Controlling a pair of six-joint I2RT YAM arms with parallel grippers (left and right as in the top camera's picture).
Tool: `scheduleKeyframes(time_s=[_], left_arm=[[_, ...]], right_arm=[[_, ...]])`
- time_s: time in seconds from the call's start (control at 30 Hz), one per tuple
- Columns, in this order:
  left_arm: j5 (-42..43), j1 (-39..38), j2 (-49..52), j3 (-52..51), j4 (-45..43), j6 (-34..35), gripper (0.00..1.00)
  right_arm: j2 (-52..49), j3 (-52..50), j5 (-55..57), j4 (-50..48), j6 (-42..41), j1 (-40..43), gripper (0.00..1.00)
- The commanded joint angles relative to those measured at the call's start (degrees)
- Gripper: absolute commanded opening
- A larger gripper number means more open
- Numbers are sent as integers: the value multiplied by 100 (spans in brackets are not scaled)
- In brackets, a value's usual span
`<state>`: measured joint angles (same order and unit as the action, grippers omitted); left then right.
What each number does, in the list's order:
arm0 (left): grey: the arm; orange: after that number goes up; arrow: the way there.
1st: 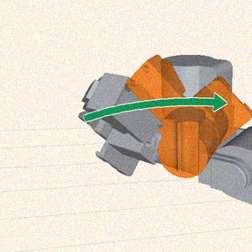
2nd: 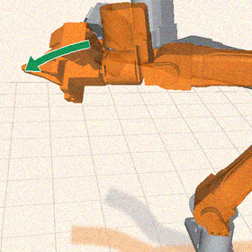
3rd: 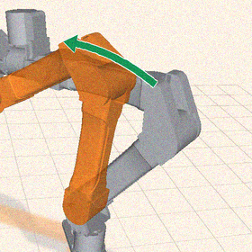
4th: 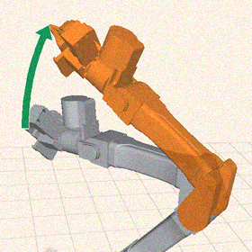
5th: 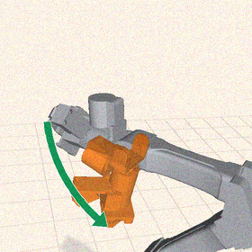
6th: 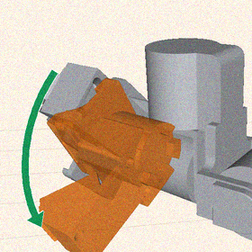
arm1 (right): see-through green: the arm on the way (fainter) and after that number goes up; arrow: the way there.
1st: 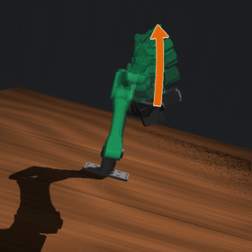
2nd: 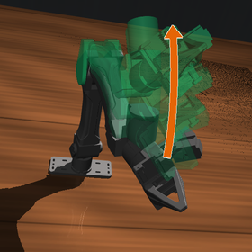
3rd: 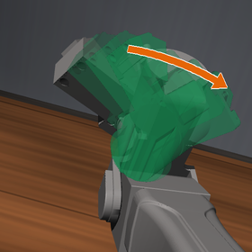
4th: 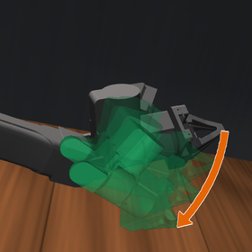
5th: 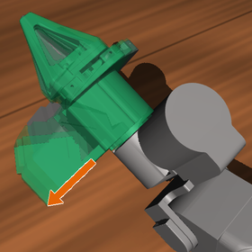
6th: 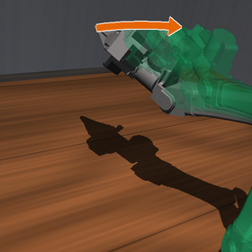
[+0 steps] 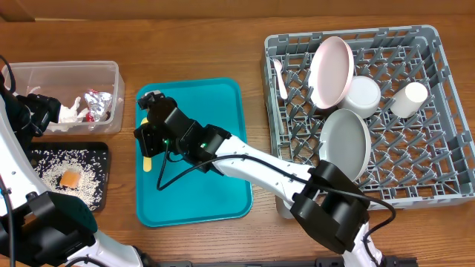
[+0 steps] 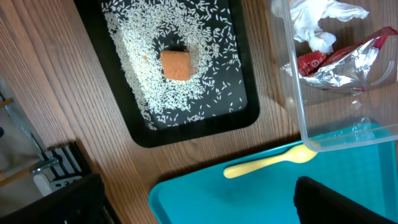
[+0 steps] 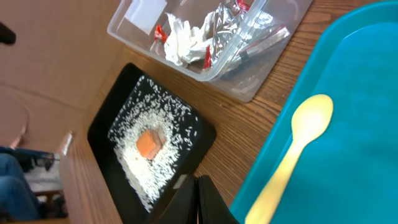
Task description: Sort waste into correct bins and load items into the dishwasher rack
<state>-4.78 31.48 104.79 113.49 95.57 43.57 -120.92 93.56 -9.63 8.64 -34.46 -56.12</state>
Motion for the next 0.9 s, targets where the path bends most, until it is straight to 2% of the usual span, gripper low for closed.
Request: scheduleKeyframes(time_s=[0.0,0.17,0.87], left_arm=[[-50,-44,-44,-22,-4,81,100],[-50,-44,-44,-20,-4,81,100],[-52,-44,-44,-20,-4,79,100]], right_arm=[[-350,46,-35,-116,-409,20,4],[-682,55,-284,-299,-654,20,4],[-1167,70,-933,-391,-498,20,4]])
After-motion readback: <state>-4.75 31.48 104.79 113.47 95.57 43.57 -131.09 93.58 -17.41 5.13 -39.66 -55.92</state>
